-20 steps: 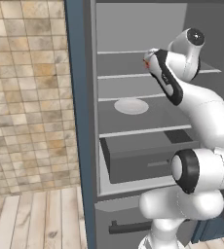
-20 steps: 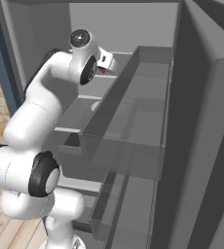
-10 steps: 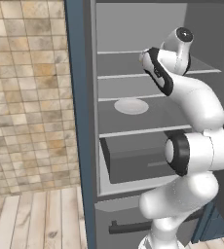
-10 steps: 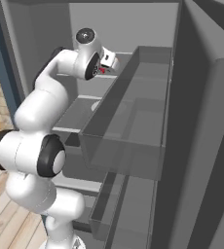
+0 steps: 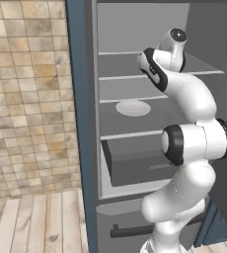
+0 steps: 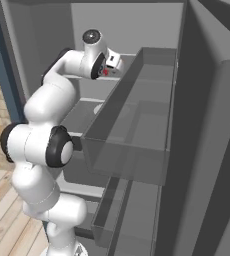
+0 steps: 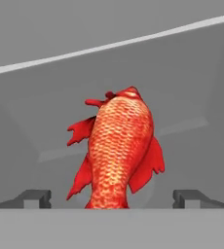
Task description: Take the fish out of the fridge, briefly rinse it in the sink, and place it on the tray next to the sink.
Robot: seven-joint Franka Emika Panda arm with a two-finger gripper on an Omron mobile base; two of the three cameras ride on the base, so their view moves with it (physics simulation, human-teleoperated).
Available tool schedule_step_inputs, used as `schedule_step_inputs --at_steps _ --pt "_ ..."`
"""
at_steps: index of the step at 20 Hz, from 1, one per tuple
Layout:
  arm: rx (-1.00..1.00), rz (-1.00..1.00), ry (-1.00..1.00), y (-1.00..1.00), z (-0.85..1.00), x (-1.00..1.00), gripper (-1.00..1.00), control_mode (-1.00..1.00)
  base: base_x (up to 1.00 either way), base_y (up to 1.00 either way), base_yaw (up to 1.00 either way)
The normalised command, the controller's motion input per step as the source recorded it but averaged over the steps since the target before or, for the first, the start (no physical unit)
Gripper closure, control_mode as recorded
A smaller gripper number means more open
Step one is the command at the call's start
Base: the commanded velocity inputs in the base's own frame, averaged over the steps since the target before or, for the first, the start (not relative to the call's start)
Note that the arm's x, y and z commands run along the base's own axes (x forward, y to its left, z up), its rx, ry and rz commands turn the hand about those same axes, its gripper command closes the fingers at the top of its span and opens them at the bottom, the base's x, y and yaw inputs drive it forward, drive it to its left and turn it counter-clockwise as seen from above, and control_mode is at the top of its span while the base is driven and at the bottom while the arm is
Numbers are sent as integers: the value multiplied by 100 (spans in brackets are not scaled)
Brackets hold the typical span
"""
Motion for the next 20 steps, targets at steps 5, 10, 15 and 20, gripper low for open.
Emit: schedule_step_inputs --at_steps 5,10,15,20 --pt "0 0 4 0 -27 29 -100 -100 0 0 0" --pt "-2 0 2 1 -62 2 -100 -100 0 0 0" --pt "-3 1 0 1 -69 -10 100 -100 0 0 0" --pt "-1 1 0 0 -13 0 100 -100 0 0 0"
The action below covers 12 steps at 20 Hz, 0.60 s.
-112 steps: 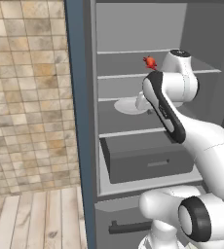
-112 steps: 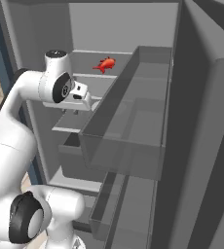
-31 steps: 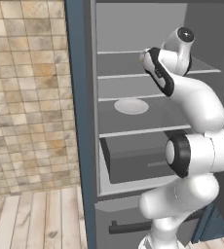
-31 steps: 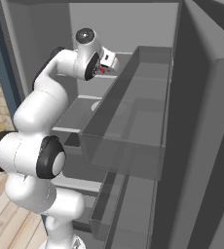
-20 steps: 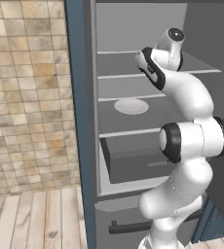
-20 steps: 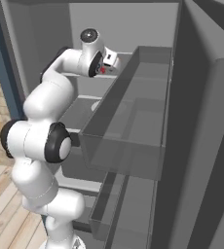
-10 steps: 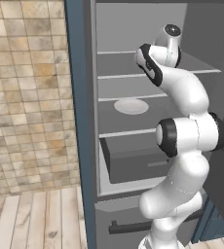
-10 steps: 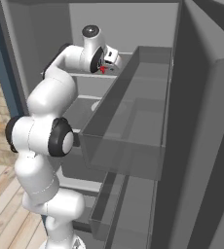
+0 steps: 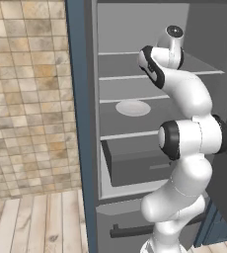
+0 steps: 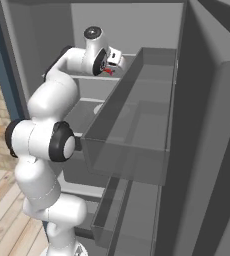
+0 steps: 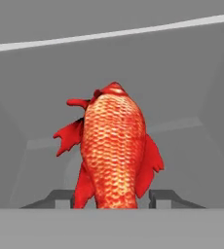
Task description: Take the fish out of the fridge, briefly rinse it in the sink, and place it on the tray next to the sink.
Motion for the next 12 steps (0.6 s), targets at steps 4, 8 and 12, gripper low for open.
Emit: schedule_step_inputs --at_steps 4,8,12 --pt "0 0 0 1 0 -4 100 -100 0 0 0" --pt "0 2 -13 13 49 -79 100 -100 0 0 0" --pt "0 0 -21 28 32 -100 100 -100 0 0 0"
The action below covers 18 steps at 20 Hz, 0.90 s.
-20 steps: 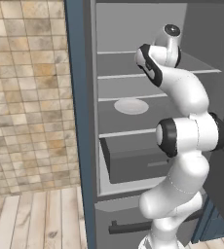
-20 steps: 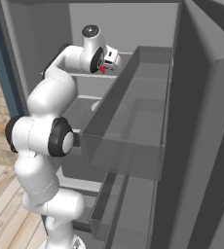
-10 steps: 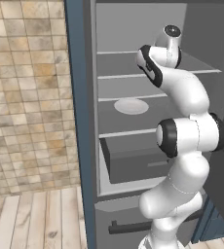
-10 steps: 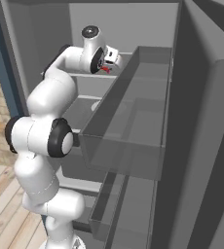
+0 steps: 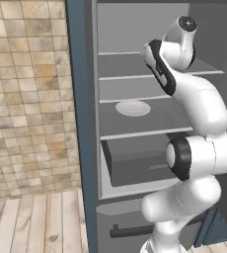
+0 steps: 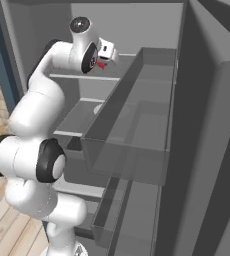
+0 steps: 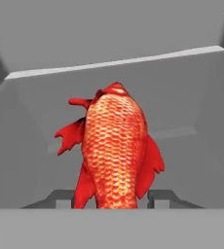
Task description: Take the fish out of the fridge, briefly rinse it in the sink, and place it on the tray next to the sink.
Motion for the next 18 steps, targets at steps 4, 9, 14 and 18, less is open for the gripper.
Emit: schedule_step_inputs --at_steps 4,9,14,18 --pt "0 0 -25 33 2 -100 100 -100 0 0 0" --pt "0 -5 -10 37 -8 -100 100 -100 0 0 0" --pt "0 -11 1 21 -35 -100 100 -100 0 0 0" --pt "4 -13 13 4 -23 -100 100 -100 0 0 0"
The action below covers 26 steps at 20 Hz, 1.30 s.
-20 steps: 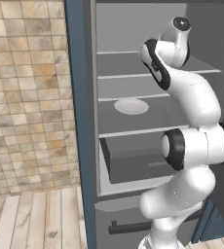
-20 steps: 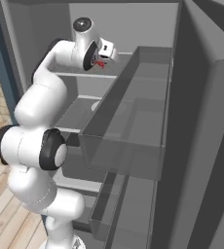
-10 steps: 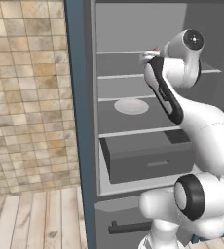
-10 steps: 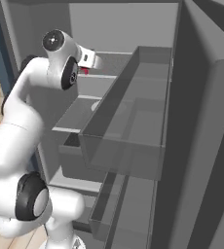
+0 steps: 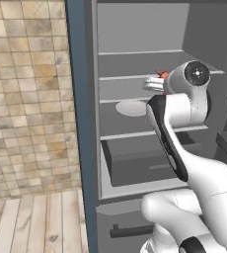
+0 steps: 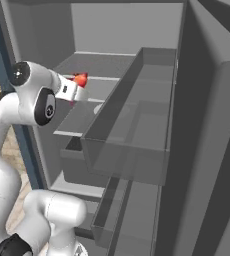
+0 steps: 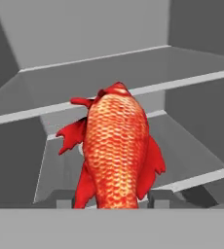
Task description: Take the fish out of the fridge, briefly rinse it in the sink, and place it on the tray next to the sink.
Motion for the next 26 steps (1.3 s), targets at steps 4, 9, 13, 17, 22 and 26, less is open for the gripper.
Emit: schedule_step_inputs --at_steps 4,9,13,17,22,26 --pt "9 -14 23 0 -47 -100 100 -100 0 0 0" --pt "17 -14 35 -24 -86 -100 100 -100 0 0 0" --pt "16 0 12 -61 -24 -72 100 -100 0 0 0" --pt "2 7 0 -26 0 -4 100 -100 0 0 0" --pt "0 5 0 -1 0 -1 100 -100 0 0 0" --pt "0 5 2 0 -6 -5 100 -100 0 0 0"
